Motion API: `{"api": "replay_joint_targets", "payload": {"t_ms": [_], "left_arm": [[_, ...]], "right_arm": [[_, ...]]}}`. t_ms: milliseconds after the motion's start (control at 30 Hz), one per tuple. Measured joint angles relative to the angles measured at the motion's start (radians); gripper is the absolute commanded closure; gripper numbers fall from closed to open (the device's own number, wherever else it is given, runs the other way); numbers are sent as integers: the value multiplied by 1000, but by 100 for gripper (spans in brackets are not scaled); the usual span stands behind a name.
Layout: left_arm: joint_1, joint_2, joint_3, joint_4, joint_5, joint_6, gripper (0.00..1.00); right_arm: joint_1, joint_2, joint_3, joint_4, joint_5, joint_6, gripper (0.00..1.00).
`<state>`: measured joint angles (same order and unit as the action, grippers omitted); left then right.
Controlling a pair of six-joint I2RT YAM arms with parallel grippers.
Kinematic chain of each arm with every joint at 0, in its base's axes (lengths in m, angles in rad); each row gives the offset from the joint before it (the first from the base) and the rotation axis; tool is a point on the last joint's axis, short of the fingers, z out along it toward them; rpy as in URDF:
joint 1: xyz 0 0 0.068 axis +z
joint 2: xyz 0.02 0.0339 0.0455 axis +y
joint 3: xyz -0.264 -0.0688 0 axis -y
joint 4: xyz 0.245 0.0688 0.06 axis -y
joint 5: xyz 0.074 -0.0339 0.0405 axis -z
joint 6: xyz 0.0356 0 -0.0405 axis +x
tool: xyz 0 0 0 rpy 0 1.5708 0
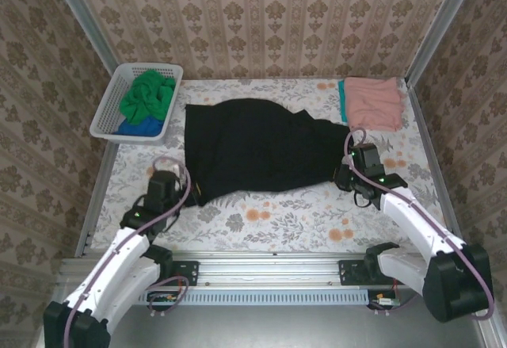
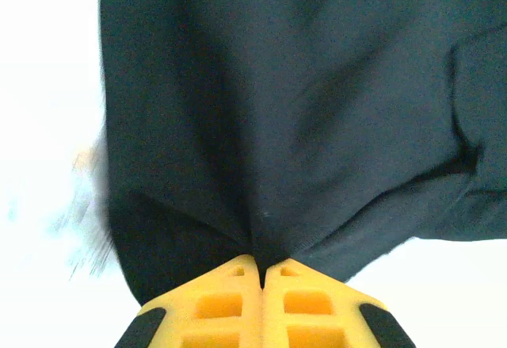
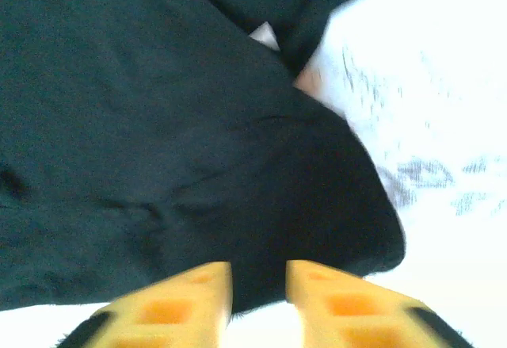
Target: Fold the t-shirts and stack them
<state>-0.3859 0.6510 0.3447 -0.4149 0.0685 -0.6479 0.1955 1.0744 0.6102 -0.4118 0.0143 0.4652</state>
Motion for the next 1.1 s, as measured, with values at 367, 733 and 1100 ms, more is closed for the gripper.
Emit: {"api": "replay_joint_targets", "payload": {"t_ms": [367,733,1100], "left_arm": [[0,-8,54,-72,-117,-39,32],[-77,486,349,97,-61,82,31],[-187,719,467,214,-4,125,24]], "right_arm": [[0,87,52,-2,43,64,24],[56,423,183,47,31,80,86],[458,402,306,113,-68,146,44]]}}
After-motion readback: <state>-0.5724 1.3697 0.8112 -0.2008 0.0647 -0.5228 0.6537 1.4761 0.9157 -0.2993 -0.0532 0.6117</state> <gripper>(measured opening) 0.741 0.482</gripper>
